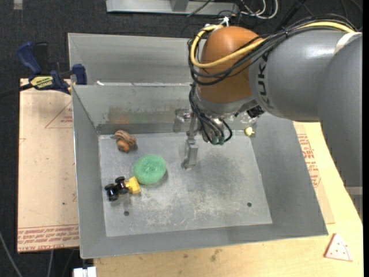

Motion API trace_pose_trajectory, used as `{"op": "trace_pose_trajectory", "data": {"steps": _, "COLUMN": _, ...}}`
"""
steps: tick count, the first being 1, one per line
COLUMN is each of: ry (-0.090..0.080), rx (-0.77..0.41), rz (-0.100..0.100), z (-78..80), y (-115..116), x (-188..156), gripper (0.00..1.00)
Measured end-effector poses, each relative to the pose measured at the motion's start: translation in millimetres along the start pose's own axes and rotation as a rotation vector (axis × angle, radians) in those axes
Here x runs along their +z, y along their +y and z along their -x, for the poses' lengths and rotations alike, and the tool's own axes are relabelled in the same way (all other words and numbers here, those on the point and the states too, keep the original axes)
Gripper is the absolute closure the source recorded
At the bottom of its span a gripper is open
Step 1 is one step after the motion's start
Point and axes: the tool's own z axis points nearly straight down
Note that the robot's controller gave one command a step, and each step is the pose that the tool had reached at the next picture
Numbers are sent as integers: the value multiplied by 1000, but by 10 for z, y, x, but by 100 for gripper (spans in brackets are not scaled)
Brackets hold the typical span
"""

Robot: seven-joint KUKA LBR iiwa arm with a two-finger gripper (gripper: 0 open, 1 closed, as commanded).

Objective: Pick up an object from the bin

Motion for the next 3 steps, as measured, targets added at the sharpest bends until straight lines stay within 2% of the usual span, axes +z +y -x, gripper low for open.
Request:
{"op": "trace_pose_trajectory", "data": {"steps": 1, "ry": -11, "rx": -20, "rz": 0, "z": 105, "y": 260, "x": 370, "gripper": 0}}
{"op": "trace_pose_trajectory", "data": {"steps": 2, "ry": 3, "rx": 28, "rz": 1, "z": 16, "y": 438, "x": 786, "gripper": 0}}
{"op": "trace_pose_trajectory", "data": {"steps": 3, "ry": -1, "rx": 124, "rz": 0, "z": 115, "y": 490, "x": 889, "gripper": 0}}
